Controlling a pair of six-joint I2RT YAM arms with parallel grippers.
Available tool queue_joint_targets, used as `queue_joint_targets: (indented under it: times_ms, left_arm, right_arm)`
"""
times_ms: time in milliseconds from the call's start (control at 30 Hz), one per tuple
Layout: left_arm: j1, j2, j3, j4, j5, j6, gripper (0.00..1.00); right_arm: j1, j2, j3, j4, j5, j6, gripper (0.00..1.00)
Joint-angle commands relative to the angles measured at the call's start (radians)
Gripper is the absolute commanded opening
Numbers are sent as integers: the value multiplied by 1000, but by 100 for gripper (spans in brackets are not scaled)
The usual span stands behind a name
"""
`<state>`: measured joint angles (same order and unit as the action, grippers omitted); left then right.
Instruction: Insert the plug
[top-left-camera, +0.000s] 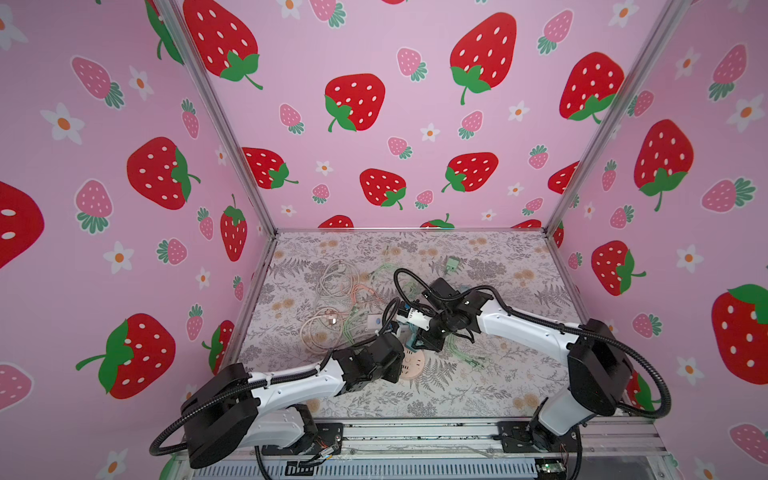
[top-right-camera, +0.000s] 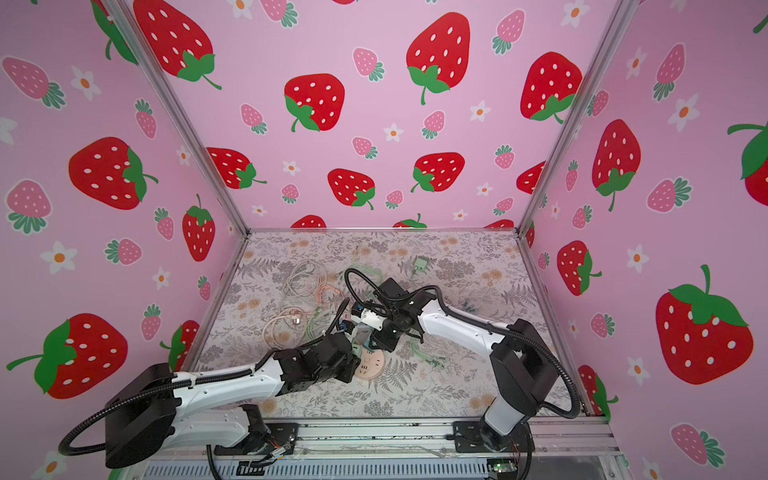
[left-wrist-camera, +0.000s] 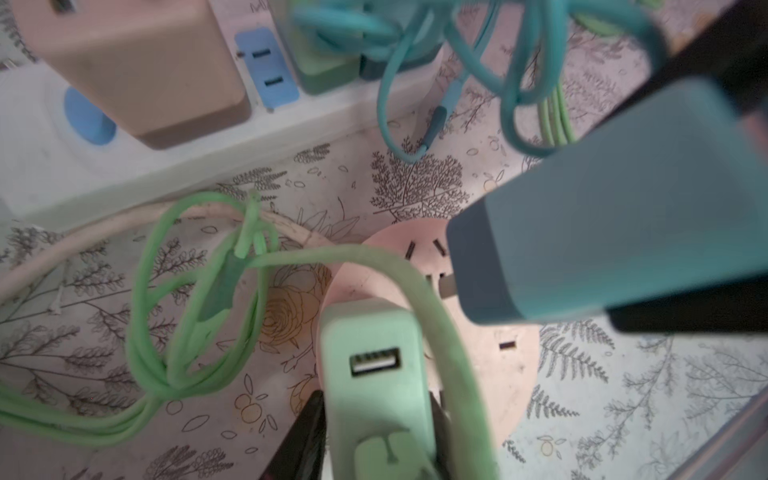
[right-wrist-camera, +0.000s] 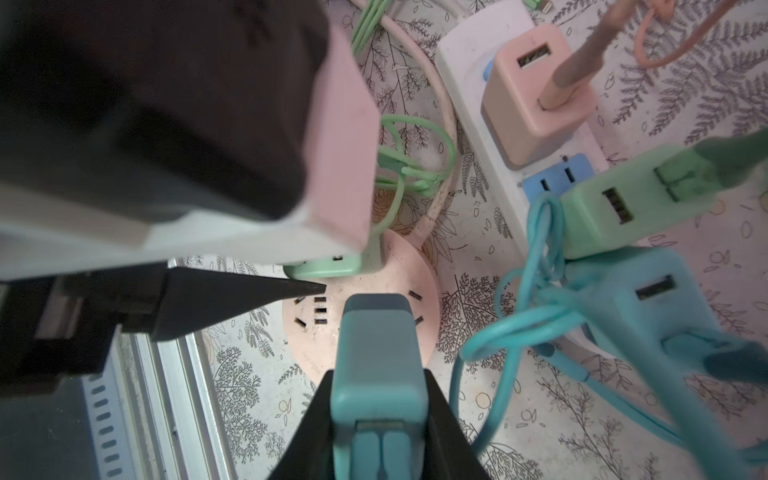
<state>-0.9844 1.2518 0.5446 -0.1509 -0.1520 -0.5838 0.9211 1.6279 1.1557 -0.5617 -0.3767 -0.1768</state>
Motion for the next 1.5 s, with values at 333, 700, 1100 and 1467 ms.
queue_joint_targets:
  times_ms: [333, 700, 1100, 1467]
  left_arm:
    - [-37, -170, -102, 18, 37, -21, 37]
    - [-58, -179, -214, 253, 49, 5, 0]
    - [-148, -118, -223, 406, -133, 18, 0]
    - [-150, -63, -235, 455, -188, 37, 0]
  right_arm:
    - [5, 49, -3, -19, 18, 12, 2]
    - [5, 53, -7, -12, 7, 26, 2]
    - [6, 60, -15, -9, 7, 43, 2]
    - [7, 64, 2, -23, 30, 38, 2]
